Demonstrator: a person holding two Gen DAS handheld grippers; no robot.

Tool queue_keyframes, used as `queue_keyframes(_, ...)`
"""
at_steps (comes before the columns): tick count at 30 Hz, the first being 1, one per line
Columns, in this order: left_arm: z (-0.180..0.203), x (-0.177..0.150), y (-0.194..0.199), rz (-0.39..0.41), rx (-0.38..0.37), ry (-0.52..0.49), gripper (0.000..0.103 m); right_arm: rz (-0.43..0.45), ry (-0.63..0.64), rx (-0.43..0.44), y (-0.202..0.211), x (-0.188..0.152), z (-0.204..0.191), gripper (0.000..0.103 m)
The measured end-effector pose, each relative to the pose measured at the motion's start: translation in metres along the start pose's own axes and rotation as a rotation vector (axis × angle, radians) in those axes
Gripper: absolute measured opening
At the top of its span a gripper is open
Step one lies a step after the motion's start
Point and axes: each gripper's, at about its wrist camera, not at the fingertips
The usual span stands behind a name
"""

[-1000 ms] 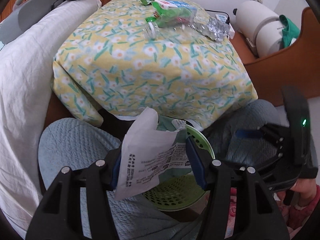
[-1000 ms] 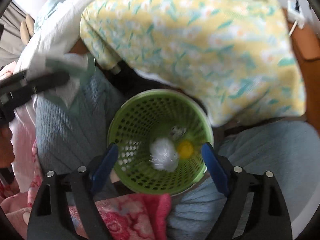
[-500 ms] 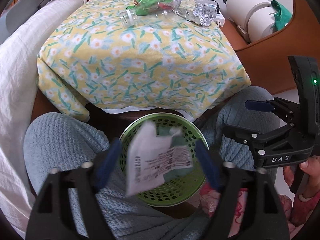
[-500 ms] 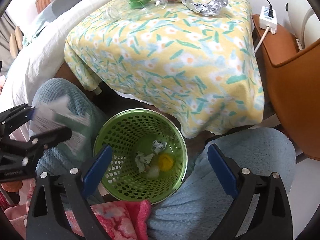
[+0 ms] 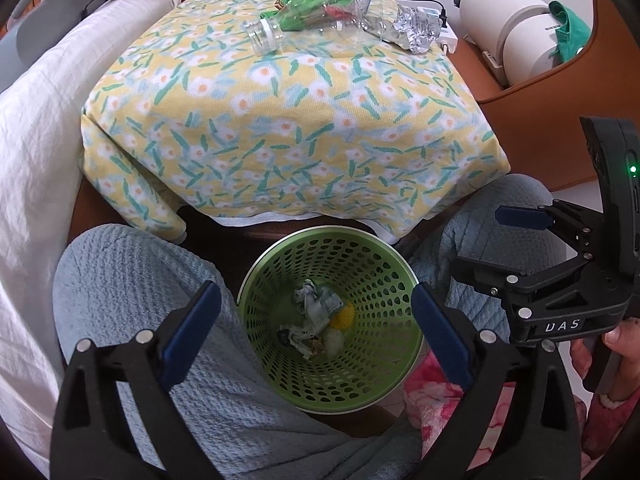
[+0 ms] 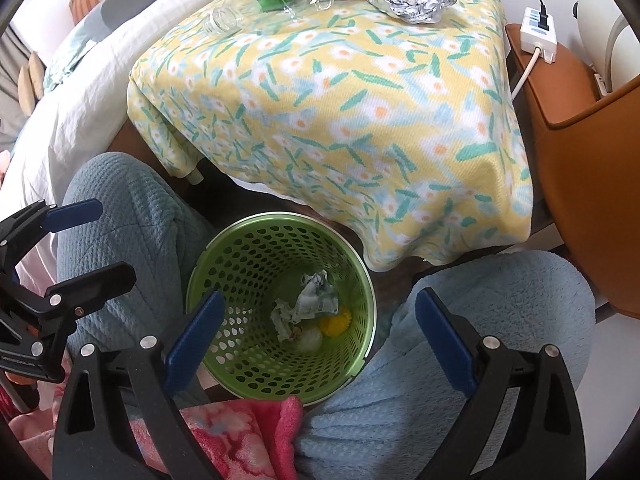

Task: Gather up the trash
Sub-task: 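Carry both tools over the green wastebasket and release the bag and wrapper, then move both open tools back up to the table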

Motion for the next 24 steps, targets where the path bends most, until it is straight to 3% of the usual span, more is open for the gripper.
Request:
queue_keyframes(9,-0.005,0.001,0.004,0.025,0.016,0.023,0.092,-0.002,-0.004,0.001,-0.001,0.0,-0.002,0.095)
queue_keyframes(15,-0.01,0.008,0.009,0.053,0.065,0.013,0.092,0.007,-0.005,0.011,0.002,0.005,0.001,0.095)
queue_keyframes(24,-0.022,0.03,0.017,0.099,0.099,0.015,0.092,0.125,0.004,-0.028,0.037,0.048,0.013,0.095)
Point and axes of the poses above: each gripper's, at about its wrist camera, not at the fingertips, and y roughly against the way its jaws point, z to its right, x to its top, and after that the axes turned 9 degrees about -z, right-handed
